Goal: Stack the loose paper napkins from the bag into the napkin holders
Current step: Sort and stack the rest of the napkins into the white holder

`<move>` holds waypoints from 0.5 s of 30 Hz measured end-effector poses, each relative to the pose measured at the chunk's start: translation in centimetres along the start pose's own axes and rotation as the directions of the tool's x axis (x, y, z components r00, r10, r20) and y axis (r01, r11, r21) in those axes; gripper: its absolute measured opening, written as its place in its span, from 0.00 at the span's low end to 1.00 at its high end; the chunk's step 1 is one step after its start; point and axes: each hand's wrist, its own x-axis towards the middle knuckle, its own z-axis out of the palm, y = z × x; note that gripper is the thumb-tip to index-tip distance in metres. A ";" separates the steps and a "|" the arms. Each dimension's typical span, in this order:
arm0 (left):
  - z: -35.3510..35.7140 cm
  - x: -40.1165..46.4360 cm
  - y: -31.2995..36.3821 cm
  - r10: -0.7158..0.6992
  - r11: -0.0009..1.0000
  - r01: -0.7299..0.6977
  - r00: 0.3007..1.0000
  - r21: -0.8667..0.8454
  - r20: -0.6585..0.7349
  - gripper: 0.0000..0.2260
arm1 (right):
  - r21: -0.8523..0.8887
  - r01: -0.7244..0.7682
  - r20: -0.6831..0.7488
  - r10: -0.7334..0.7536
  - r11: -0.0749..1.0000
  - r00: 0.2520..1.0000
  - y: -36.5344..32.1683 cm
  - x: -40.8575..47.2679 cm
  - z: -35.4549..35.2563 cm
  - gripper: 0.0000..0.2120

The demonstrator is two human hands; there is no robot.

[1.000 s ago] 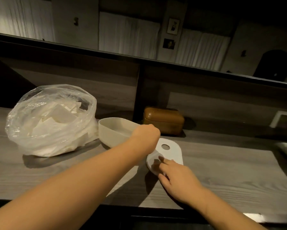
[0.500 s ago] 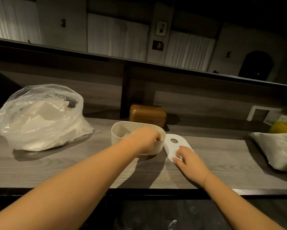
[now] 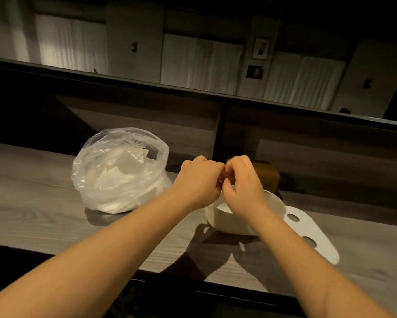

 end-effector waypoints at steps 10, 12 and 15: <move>-1.2 -6.8 -18.5 -0.342 0.913 0.349 0.937 0.213 -0.071 0.22 | 0.020 0.298 0.392 -0.282 0.954 0.875 -7.8 7.1 12.6 0.10; -1.2 -7.6 -20.2 -0.375 0.901 0.373 0.926 0.220 -0.036 0.22 | -0.101 0.372 0.469 -0.286 0.923 0.836 -7.2 8.4 13.7 0.10; -1.6 -8.3 -22.3 -0.423 0.881 0.405 0.906 0.246 0.022 0.29 | -0.422 0.331 0.536 -0.063 0.844 0.842 -5.3 10.2 14.3 0.13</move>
